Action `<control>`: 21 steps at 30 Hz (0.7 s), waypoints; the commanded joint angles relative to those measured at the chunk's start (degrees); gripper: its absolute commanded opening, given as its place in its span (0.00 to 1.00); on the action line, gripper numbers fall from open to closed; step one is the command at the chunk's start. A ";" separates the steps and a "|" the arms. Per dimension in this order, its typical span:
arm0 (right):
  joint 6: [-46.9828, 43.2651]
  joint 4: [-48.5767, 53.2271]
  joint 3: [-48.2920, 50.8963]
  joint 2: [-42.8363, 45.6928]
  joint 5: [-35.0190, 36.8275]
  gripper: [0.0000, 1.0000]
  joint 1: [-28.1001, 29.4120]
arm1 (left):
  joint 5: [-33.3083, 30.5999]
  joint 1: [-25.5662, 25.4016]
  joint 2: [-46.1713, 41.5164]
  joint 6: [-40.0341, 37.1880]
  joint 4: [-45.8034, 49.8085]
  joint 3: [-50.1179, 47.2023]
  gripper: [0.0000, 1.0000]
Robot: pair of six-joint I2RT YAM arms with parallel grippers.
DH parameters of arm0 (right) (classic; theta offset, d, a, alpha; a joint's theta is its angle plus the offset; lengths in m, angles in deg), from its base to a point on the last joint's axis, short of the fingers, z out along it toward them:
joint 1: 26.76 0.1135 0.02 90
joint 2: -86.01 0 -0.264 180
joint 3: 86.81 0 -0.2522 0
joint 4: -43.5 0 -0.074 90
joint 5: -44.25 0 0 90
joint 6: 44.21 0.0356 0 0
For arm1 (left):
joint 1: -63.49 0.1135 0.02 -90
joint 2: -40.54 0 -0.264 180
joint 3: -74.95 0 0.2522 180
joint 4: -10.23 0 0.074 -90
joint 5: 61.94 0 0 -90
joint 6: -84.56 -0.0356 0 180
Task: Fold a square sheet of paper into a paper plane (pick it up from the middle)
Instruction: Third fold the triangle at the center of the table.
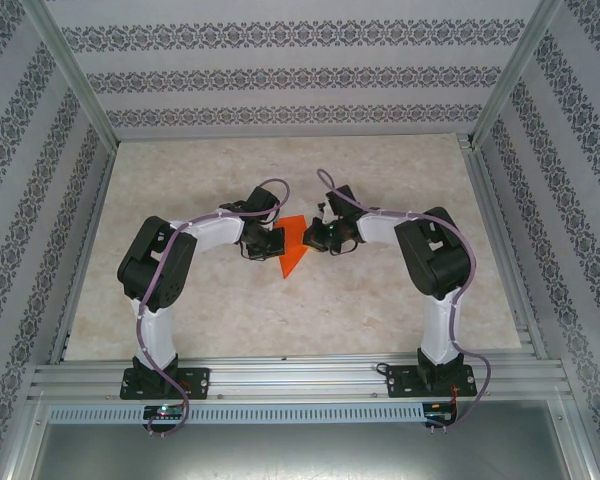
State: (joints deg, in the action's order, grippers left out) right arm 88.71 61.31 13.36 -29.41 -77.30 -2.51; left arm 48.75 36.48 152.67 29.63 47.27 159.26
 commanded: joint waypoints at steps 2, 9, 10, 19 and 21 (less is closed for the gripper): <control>-2.70 2.97 1.55 2.75 6.35 0.00 -5.99 | -6.77 -0.19 5.29 -1.10 8.32 -3.33 0.00; -3.15 3.53 3.25 9.48 4.53 0.00 -4.39 | -6.00 -0.22 5.20 -0.62 7.33 -3.46 0.00; -2.74 2.88 4.16 10.12 3.53 0.00 -3.26 | -5.95 -0.24 5.20 -0.54 7.13 -3.65 0.00; 6.83 -7.75 8.96 8.80 -3.48 0.00 8.66 | -5.46 -0.29 5.20 0.09 5.64 -3.96 0.00; 8.50 -9.42 9.39 7.99 -3.61 0.00 9.89 | -5.31 -0.16 5.11 0.26 5.24 -4.16 0.00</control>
State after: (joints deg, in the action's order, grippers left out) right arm 93.12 56.48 21.84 -19.96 -78.70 6.78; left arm 48.82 36.48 152.67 29.67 46.92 159.08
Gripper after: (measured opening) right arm 0.037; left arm 0.067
